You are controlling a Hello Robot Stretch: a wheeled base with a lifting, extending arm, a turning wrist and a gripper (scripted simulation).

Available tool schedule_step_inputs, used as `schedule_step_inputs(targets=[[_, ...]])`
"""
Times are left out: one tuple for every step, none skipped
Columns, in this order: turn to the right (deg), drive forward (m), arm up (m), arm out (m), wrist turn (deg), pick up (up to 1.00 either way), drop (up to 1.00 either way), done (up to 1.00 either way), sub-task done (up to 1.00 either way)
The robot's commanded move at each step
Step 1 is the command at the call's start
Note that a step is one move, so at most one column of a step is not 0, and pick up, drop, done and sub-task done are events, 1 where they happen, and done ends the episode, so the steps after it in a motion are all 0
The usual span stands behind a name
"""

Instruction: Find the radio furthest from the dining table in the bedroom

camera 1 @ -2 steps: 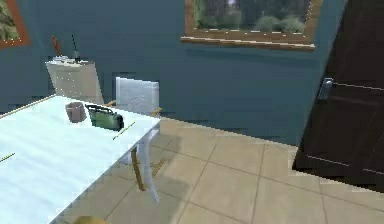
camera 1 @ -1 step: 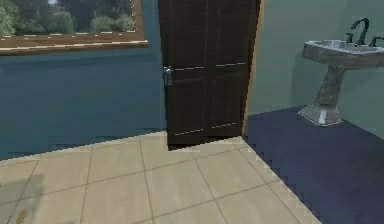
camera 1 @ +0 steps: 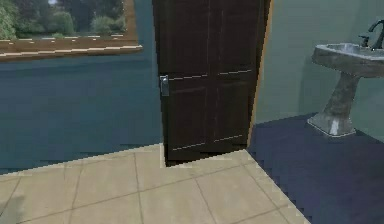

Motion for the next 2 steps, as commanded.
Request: schedule_step_inputs(targets=[[-15.0,0.0,0.0,0.0,0.0,0.0,0.0,0.0,0.0],[0.0,0.3,0.0,0.0,0.0,0.0,0.0,0.0,0.0]])
